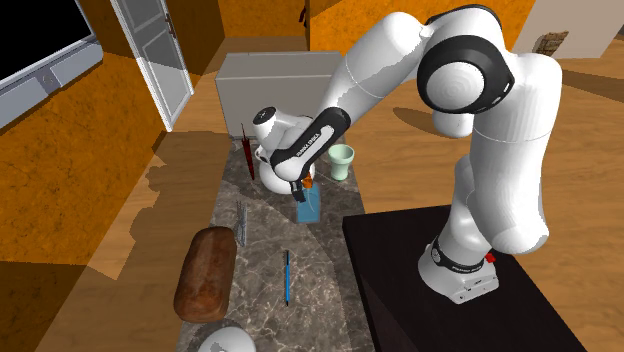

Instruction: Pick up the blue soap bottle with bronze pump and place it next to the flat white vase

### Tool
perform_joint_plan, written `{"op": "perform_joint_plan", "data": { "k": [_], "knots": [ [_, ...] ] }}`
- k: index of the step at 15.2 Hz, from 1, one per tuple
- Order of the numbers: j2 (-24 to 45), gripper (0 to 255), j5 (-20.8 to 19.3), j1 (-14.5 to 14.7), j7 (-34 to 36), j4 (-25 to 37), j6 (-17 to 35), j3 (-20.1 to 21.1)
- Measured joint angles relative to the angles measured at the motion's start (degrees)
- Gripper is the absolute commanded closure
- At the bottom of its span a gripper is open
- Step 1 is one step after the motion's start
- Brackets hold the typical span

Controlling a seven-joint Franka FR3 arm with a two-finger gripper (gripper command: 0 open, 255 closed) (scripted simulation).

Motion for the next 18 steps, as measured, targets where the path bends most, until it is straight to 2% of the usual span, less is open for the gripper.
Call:
{"op": "perform_joint_plan", "data": {
  "k": [5,18],
  "knots": [
    [-0.8,255,-0.3,0.1,0.1,-0.1,-0.7,-0.2],
    [-8.1,255,-2.4,0.9,0.0,2.2,-9.8,-1.0]
  ]
}}
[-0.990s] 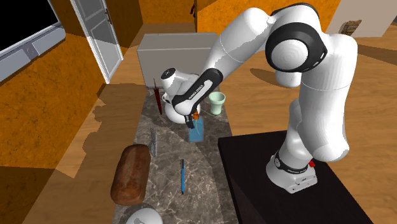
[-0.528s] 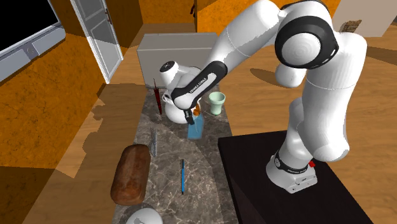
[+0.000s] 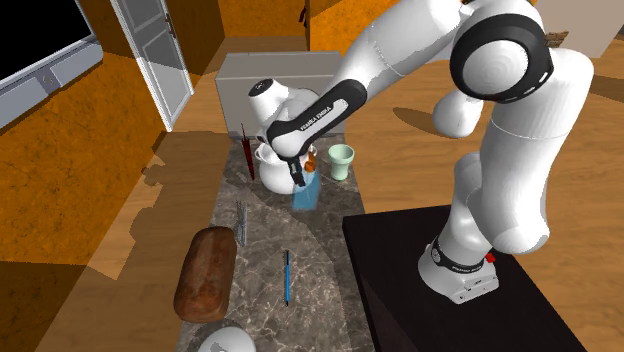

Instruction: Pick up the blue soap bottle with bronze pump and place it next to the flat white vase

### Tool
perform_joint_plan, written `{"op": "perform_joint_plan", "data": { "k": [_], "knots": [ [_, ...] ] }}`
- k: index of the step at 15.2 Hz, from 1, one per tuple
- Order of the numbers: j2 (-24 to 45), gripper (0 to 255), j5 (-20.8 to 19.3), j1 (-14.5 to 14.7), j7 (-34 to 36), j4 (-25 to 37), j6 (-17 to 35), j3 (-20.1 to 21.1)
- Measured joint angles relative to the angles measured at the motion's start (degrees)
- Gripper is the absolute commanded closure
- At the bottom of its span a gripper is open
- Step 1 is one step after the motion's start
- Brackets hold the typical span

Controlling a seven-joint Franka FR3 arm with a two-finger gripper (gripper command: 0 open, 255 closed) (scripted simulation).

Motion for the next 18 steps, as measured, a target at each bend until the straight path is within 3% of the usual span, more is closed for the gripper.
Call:
{"op": "perform_joint_plan", "data": {
  "k": [18],
  "knots": [
    [-7.7,255,-1.8,0.9,-0.3,6.1,-13.4,0.2]
  ]
}}
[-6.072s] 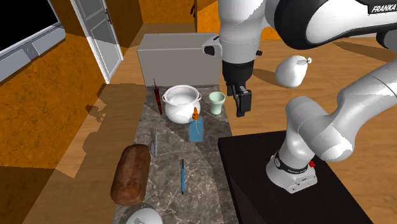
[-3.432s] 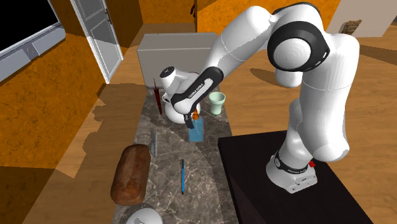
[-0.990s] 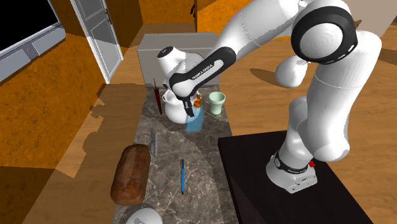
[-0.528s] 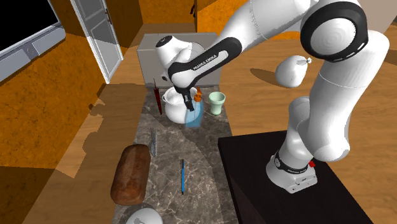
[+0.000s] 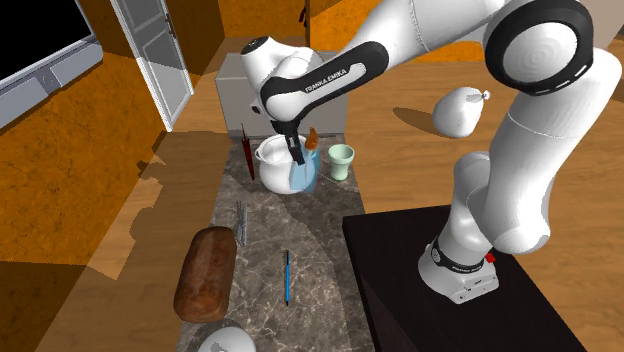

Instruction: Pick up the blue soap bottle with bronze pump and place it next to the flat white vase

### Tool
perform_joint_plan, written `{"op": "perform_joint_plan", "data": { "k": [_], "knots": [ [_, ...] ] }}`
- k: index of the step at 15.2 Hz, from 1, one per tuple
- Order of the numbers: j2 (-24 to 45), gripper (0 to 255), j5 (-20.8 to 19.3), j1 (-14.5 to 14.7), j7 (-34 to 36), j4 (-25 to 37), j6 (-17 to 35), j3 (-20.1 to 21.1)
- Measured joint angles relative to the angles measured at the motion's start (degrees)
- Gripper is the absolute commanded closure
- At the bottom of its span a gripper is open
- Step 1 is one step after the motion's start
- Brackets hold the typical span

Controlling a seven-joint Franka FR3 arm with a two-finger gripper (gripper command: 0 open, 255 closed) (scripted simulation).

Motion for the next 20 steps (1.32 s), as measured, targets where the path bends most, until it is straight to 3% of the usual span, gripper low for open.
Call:
{"op": "perform_joint_plan", "data": {
  "k": [20],
  "knots": [
    [-3.8,255,-0.5,0.6,-1.8,11.5,-15.0,0.6]
  ]
}}
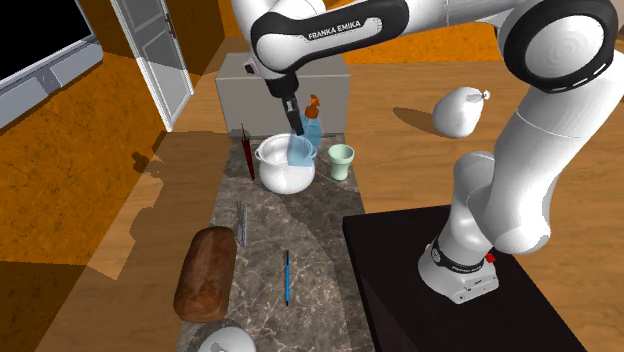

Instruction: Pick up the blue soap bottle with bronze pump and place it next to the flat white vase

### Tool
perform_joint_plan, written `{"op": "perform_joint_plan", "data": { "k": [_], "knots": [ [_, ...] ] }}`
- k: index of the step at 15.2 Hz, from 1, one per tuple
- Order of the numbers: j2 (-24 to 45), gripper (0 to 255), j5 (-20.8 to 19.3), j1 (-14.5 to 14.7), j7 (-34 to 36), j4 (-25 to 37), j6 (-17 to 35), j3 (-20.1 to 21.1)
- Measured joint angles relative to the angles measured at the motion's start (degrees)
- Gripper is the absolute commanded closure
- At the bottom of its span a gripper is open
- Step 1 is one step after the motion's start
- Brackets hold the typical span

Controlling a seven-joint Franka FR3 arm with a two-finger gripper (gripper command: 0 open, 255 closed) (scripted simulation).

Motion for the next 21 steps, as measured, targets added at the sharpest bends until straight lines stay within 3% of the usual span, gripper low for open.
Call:
{"op": "perform_joint_plan", "data": {
  "k": [5,21],
  "knots": [
    [-0.6,255,0.0,0.4,0.2,2.5,-3.3,0.5],
    [-5.6,255,4.7,10.2,21.4,-2.0,-7.3,12.7]
  ]
}}
